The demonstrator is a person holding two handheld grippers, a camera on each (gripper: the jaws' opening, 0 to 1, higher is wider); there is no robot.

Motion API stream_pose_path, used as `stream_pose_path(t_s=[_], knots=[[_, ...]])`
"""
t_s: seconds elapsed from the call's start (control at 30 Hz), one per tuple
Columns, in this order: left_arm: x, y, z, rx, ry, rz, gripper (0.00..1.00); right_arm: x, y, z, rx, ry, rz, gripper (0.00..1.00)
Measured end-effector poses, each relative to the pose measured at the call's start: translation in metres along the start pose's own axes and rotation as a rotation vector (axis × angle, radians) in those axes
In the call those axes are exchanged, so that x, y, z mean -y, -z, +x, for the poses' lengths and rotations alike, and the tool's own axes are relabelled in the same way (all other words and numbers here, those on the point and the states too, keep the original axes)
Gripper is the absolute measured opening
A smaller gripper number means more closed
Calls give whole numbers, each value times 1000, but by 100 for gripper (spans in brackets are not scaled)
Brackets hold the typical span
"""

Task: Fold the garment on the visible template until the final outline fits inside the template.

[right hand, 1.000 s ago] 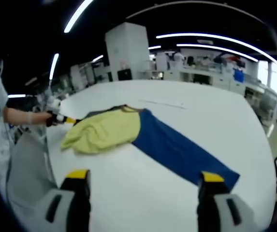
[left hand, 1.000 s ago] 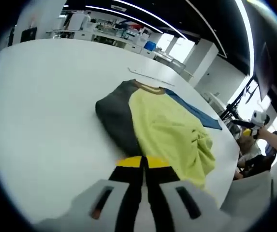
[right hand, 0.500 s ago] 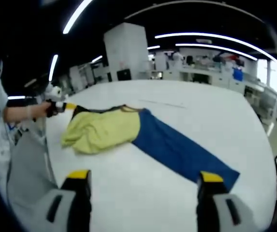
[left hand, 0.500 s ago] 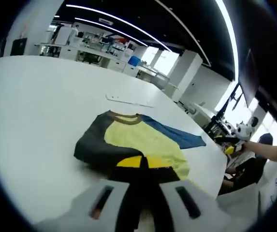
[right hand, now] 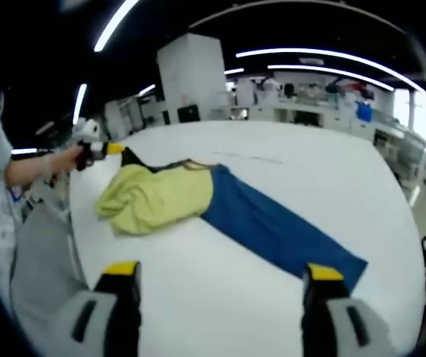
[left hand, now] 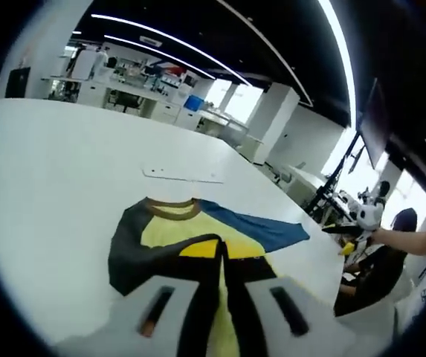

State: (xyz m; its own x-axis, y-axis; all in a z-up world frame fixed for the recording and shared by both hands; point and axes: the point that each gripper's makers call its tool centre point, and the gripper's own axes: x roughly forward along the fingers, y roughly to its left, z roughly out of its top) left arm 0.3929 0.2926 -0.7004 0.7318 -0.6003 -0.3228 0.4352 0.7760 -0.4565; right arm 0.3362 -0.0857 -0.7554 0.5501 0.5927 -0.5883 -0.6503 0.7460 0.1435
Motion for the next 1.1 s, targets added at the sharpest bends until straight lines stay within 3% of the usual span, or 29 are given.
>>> stream_pose_path(t_s=[0.3, 0.63, 1.1], knots=[[-2, 33, 28, -85, 7, 39, 0, -1, 2, 3, -8, -7, 0, 90], [-12, 36, 32, -98, 13, 62, 1, 0, 5, 1, -4, 1, 15, 90], [-13, 44, 7, -101, 9, 120, 40, -3, 6, 6, -4, -13, 20, 90]])
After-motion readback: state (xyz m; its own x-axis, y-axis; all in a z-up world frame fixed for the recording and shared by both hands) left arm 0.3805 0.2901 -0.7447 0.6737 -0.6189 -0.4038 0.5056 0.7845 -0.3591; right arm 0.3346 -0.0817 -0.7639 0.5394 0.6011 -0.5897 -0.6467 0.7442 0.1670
